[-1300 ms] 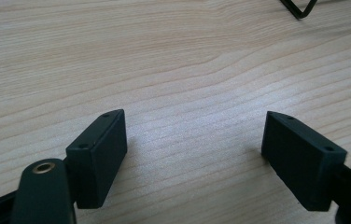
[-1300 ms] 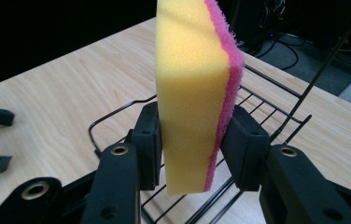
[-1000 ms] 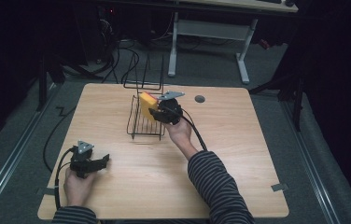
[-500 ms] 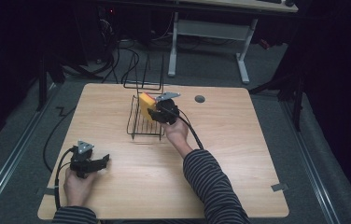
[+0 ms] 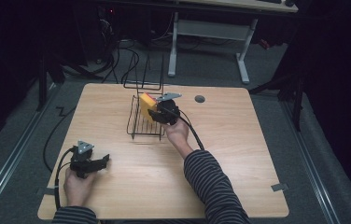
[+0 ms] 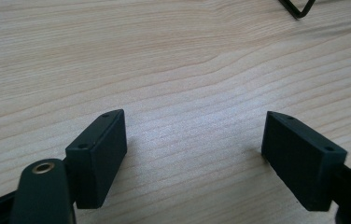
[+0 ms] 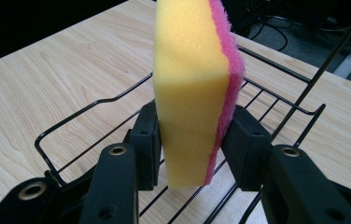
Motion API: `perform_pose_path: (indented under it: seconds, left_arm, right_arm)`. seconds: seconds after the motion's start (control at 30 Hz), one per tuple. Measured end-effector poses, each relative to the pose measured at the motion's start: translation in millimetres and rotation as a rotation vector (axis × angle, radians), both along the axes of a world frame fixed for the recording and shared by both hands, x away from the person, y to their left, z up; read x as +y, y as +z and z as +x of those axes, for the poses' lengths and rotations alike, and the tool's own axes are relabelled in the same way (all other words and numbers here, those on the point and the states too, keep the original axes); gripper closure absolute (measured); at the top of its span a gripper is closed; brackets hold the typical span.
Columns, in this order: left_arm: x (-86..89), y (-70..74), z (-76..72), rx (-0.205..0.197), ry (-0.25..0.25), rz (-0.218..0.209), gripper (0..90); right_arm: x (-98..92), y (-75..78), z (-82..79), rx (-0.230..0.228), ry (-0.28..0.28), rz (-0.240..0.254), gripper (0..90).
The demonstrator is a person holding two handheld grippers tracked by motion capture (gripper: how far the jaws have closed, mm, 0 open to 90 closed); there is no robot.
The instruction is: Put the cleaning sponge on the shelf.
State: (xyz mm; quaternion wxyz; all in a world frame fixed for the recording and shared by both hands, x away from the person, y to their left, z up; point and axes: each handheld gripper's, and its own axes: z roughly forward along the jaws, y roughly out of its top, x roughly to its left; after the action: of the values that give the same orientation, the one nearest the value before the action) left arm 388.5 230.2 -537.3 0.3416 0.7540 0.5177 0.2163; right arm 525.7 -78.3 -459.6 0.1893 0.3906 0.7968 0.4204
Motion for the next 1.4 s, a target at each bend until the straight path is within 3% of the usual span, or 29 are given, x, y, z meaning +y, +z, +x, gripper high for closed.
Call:
perform_pose_path:
  seconds: [0.07, 0.17, 0.4, 0.93, 1.4]
  left_arm:
    - [0.0, 0.0, 0.0, 0.0, 0.0, 0.0, 23.2]
    - [0.0, 0.0, 0.0, 0.0, 0.0, 0.0, 23.1]
    - [-0.1, 0.0, 0.0, 0.0, -0.002, -0.001, 23.1]
    - [-0.8, -0.2, 0.0, -0.002, 0.001, 0.003, 23.1]
    - [-0.9, -0.1, 0.1, -0.001, 0.0, 0.005, 23.1]
  right_arm:
    - [-0.4, -0.2, 0.6, 0.001, 0.003, 0.002, 57.3]
    - [-0.9, -0.7, 0.5, 0.011, -0.001, -0.002, 47.3]
    - [-2.4, 2.6, -3.5, 0.002, 0.008, 0.012, 39.4]
    - [-21.0, 9.3, -19.7, 0.019, 0.024, 0.044, 34.3]
    - [-42.9, 22.5, -36.9, -0.006, 0.026, 0.078, 35.0]
